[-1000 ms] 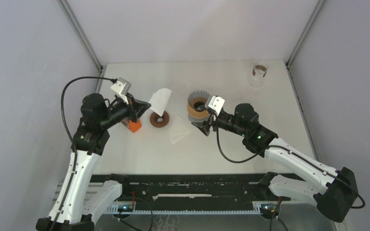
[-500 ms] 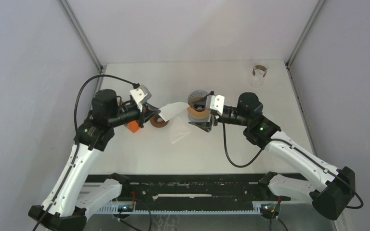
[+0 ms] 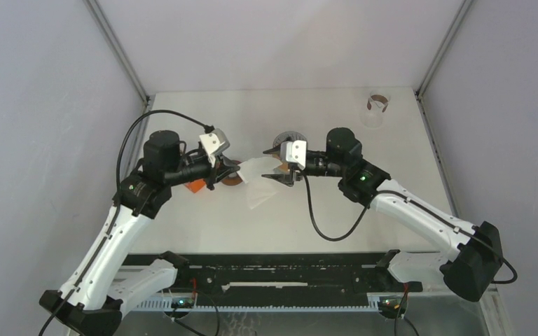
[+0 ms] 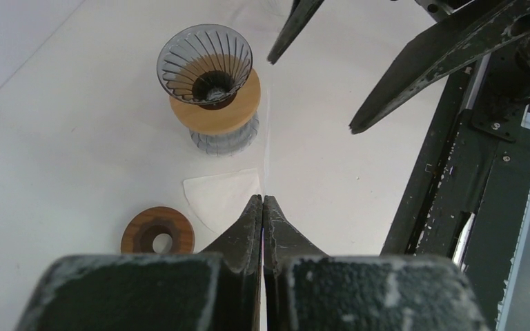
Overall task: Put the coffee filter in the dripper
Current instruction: Place the coffee filter in the coffee dripper.
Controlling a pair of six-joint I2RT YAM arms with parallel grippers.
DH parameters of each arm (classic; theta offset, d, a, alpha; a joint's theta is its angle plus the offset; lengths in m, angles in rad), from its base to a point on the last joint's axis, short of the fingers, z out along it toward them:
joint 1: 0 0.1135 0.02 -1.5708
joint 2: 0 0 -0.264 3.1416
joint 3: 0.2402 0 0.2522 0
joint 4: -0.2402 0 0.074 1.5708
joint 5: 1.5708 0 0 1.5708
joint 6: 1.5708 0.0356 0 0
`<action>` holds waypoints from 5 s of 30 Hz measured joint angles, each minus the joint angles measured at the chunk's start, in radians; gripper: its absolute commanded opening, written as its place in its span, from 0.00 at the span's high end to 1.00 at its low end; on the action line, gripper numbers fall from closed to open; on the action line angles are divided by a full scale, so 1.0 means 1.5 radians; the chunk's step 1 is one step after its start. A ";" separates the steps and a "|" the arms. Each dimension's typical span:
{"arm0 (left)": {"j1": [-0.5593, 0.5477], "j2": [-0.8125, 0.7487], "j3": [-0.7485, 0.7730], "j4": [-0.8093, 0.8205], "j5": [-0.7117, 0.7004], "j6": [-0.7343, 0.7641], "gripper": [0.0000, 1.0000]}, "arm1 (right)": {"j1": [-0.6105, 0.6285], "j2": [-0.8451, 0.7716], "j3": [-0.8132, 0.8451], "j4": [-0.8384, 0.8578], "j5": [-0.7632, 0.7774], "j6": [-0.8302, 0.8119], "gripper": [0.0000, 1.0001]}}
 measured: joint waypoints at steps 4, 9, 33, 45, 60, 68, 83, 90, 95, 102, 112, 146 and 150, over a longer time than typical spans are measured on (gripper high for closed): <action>-0.006 0.004 0.000 -0.002 -0.002 0.000 1.00 | 0.007 0.028 0.019 -0.002 0.009 -0.021 0.35; -0.008 0.004 0.000 -0.002 -0.002 0.000 1.00 | 0.002 0.057 0.042 -0.022 0.012 -0.037 0.36; -0.009 -0.011 0.000 -0.002 0.012 0.018 0.75 | -0.017 0.073 0.045 -0.154 -0.012 -0.051 1.00; -0.011 -0.051 -0.019 0.077 -0.135 -0.110 0.15 | 0.068 0.062 0.045 -0.173 0.210 -0.057 1.00; -0.011 -0.175 -0.208 0.237 -0.406 -0.693 0.06 | 0.135 0.083 0.014 -0.052 0.484 -0.059 1.00; -0.011 -0.118 -0.249 0.356 -0.380 -0.895 0.09 | 0.149 0.097 0.014 -0.032 0.520 -0.060 1.00; -0.062 -0.022 -0.259 0.458 -0.333 -1.013 0.50 | 0.160 0.115 0.007 -0.003 0.552 -0.069 1.00; -0.065 -0.029 -0.286 0.468 -0.336 -1.025 0.58 | 0.160 0.115 0.005 0.004 0.568 -0.069 1.00; -0.067 -0.042 -0.299 0.468 -0.342 -1.027 0.61 | 0.160 0.115 0.002 0.006 0.569 -0.069 1.00; -0.068 -0.046 -0.300 0.468 -0.344 -1.027 0.71 | 0.159 0.115 0.001 0.006 0.569 -0.066 1.00; -0.069 -0.048 -0.300 0.473 -0.347 -1.027 0.76 | 0.154 0.115 0.001 0.006 0.567 -0.058 1.00; -0.074 -0.023 -0.300 0.484 -0.346 -1.031 0.80 | 0.145 0.112 -0.003 0.020 0.572 -0.040 1.00; -0.074 -0.025 -0.300 0.484 -0.349 -1.033 0.80 | 0.156 0.112 -0.022 0.037 0.587 -0.059 1.00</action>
